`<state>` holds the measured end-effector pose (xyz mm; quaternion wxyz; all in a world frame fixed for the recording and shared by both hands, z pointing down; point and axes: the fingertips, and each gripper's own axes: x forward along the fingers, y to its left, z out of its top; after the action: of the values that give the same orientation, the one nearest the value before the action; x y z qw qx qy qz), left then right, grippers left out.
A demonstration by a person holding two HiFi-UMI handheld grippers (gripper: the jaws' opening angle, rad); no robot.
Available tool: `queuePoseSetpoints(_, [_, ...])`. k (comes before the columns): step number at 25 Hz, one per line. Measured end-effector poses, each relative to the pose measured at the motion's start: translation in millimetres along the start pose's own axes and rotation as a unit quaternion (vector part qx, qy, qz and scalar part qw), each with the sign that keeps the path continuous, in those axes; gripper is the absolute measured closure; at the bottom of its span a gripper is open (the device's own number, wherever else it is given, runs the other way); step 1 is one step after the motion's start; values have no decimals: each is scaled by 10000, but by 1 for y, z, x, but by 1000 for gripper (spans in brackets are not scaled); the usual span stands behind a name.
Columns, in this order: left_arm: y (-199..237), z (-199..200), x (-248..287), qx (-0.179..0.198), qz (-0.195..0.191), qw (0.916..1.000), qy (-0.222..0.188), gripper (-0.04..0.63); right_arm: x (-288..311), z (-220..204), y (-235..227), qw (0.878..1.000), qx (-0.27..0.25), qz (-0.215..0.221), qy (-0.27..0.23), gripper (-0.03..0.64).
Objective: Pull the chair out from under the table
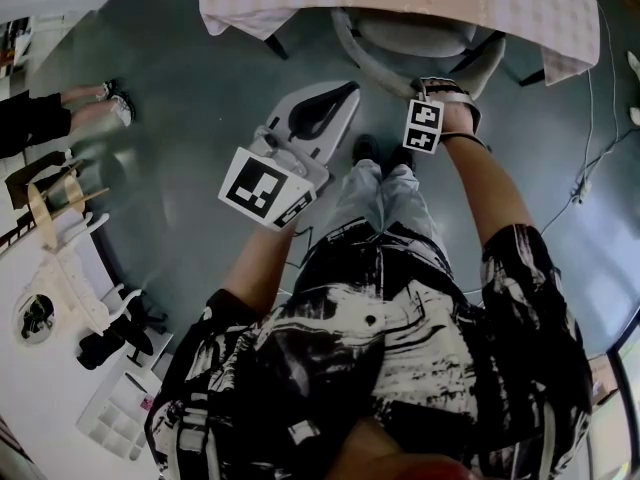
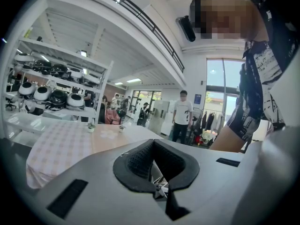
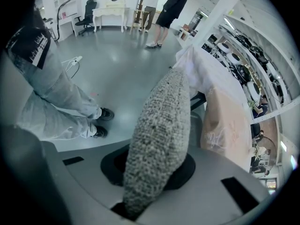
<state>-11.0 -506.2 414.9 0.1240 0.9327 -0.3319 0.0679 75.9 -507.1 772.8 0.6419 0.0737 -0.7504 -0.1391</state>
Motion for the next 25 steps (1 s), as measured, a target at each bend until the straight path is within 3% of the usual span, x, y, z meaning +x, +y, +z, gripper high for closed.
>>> queuePoseSetpoints(14, [5,5,-9,-21,-81,9999,-97,594,-13,7,8,9996,258,106,61,568])
queuePoseSetpoints(25, [8,-5,-7,-5,-302,9994,-165,594,-19,21,53,9990,412,173,101,566])
